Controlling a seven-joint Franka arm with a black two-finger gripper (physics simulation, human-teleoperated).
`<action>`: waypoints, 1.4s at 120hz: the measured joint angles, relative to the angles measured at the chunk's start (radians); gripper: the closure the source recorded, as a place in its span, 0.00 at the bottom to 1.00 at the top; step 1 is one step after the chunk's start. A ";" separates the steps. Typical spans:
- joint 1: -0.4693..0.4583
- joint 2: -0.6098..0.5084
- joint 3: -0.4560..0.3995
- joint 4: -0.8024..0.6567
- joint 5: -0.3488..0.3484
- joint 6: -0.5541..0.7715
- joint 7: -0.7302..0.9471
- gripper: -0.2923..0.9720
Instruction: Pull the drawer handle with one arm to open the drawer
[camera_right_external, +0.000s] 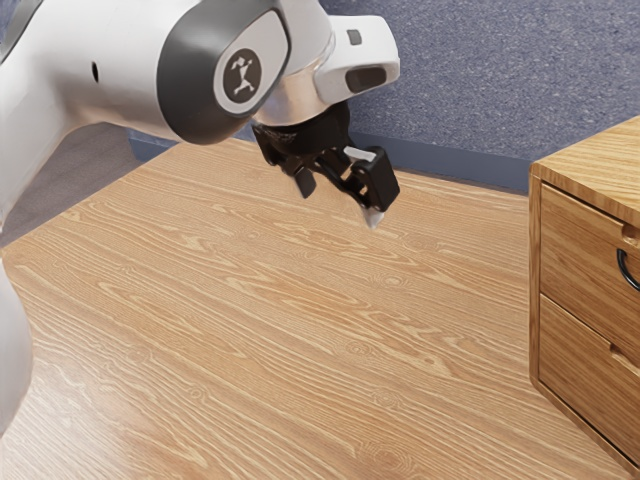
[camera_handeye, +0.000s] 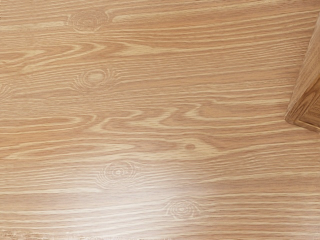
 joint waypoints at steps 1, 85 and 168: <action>0.000 0.000 0.000 0.000 -0.001 -0.001 -0.007 0.25; -0.039 -0.169 -0.055 0.078 -0.039 0.027 -0.824 0.25; -0.139 -0.192 -0.010 0.092 -0.289 0.065 -1.209 0.25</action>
